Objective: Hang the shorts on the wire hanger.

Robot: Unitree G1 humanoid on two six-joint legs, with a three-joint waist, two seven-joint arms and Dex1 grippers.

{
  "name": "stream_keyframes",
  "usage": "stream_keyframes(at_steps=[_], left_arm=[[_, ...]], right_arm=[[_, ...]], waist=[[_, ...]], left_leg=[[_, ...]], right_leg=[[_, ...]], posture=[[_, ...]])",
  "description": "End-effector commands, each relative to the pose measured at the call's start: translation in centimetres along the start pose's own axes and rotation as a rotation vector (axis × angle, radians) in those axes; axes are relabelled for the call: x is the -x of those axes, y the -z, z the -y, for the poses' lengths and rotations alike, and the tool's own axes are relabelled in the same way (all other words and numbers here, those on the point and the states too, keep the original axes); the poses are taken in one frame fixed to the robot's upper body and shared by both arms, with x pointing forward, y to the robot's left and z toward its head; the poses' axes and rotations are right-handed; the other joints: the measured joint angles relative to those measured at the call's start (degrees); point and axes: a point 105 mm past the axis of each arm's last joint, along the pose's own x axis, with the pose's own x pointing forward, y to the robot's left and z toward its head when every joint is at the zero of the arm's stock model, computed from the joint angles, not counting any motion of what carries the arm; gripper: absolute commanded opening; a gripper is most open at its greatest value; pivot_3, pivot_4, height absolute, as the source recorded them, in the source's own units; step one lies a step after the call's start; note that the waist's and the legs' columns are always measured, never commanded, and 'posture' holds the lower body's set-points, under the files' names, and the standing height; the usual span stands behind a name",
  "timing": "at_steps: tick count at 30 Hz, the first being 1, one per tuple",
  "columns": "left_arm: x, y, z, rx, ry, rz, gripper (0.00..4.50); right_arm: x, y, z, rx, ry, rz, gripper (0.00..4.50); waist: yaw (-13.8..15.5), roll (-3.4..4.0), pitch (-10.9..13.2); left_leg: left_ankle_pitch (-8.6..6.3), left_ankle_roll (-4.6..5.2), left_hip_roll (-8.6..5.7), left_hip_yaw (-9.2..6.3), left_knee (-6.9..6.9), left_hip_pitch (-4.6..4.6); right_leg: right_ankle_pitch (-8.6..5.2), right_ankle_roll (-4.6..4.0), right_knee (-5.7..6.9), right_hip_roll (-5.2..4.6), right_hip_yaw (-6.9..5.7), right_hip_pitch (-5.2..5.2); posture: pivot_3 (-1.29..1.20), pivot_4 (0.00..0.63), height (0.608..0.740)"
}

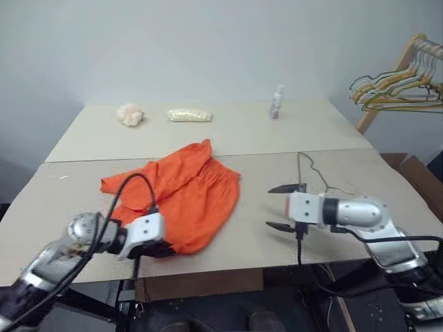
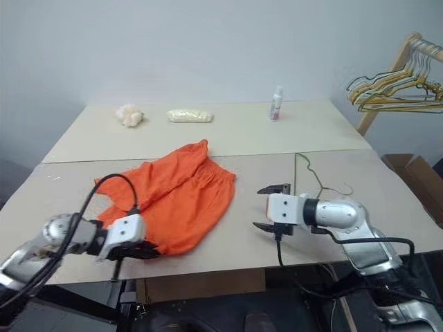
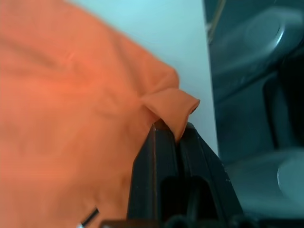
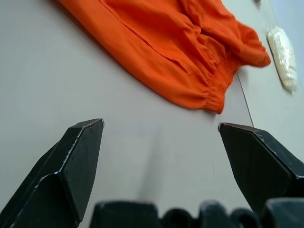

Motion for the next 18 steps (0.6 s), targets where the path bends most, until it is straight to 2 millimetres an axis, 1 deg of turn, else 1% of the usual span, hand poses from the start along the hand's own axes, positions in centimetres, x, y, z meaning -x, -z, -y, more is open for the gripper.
stream_keyframes(at_steps=[1, 3, 4, 5, 8, 9, 12, 13, 15, 18], left_arm=[[1.4, 0.0, -1.3, 0.0, -0.084, -0.008, 1.02], [1.3, -0.1, -1.2, -0.006, -0.079, -0.004, 1.64], [1.3, -0.2, -0.9, -0.023, -0.057, -0.003, 2.04], [1.4, -0.4, -0.3, -0.039, -0.024, 0.002, 2.27], [2.0, -1.4, 1.0, -0.069, 0.057, 0.021, 3.21], [2.3, -1.6, 1.4, -0.084, 0.078, 0.02, 3.46], [2.5, -2.6, 1.9, -0.139, 0.073, 0.013, 4.37], [2.5, -3.0, 2.0, -0.141, 0.069, 0.019, 4.44], [2.1, -3.5, 2.1, -0.123, 0.041, 0.017, 4.44], [0.2, -3.7, 1.8, -0.045, -0.035, -0.013, 4.44]], right_arm=[[0.0, -0.8, 0.9, 0.048, 0.021, 0.025, 4.5], [0.1, -0.8, 0.8, 0.046, 0.014, 0.027, 4.5], [0.1, -0.8, 0.8, 0.044, 0.013, 0.028, 4.5], [0.2, -0.9, 0.8, 0.043, 0.011, 0.029, 4.5], [0.5, -0.9, 0.8, 0.041, 0.006, 0.027, 4.5], [0.5, -0.9, 0.8, 0.04, 0.005, 0.026, 4.5], [0.7, -0.8, 0.6, 0.037, 0.001, 0.024, 4.5], [0.7, -0.8, 0.5, 0.035, 0.001, 0.023, 4.5], [0.8, -0.8, 0.4, 0.03, 0.004, 0.023, 4.5], [0.9, -0.9, 0.2, 0.026, 0.006, 0.023, 4.5]], waist=[[0.7, 0.0, 0.0], [1.3, -0.01, 0.0], [1.5, -0.01, 0.0], [1.6, -0.01, 0.0], [1.7, -0.01, 0.0], [1.8, -0.01, 0.0], [2.0, 0.0, 0.0], [2.0, 0.0, 0.0], [2.1, -0.01, 0.0], [2.1, -0.01, 0.0]], left_leg=[[0.0, 0.0, 0.0, 0.01, 0.01, 0.01], [0.0, 0.0, 0.0, 0.05, 0.02, -0.04], [-0.01, -0.01, 0.0, 0.1, 0.02, -0.05], [-0.01, -0.01, 0.0, 0.15, 0.02, -0.08], [-0.01, -0.01, 0.02, 0.37, 0.01, -0.08], [-0.01, -0.01, 0.02, 0.41, 0.01, -0.08], [-0.01, -0.02, 0.02, 0.43, 0.01, -0.03], [-0.01, -0.02, 0.02, 0.43, 0.01, -0.03], [-0.01, -0.02, 0.02, 0.42, 0.01, -0.06], [-0.01, -0.02, 0.01, 0.4, 0.02, -0.05]], right_leg=[[0.0, 0.0, 0.0, 0.0, -0.02, 0.02], [0.0, 0.0, -0.02, -0.02, -0.11, 0.03], [0.0, 0.0, -0.02, -0.02, -0.11, 0.02], [0.0, 0.0, -0.02, -0.02, -0.11, -0.02], [0.0, -0.01, 0.01, -0.01, -0.08, -0.08], [0.0, -0.02, 0.03, -0.01, -0.06, -0.08], [-0.01, -0.02, 0.04, -0.01, -0.06, -0.04], [-0.01, -0.02, 0.03, -0.01, -0.06, -0.04], [-0.01, -0.02, 0.03, -0.01, -0.06, -0.05], [-0.01, -0.02, 0.03, -0.01, -0.06, -0.02]], posture=[[-0.09, 0.0, 0.74], [-0.09, 0.0, 0.74], [-0.09, 0.0, 0.74], [-0.1, 0.0, 0.74], [-0.1, 0.0, 0.74], [-0.1, 0.0, 0.74], [-0.11, 0.0, 0.74], [-0.11, 0.0, 0.74], [-0.12, 0.0, 0.74], [-0.13, 0.0, 0.74]])
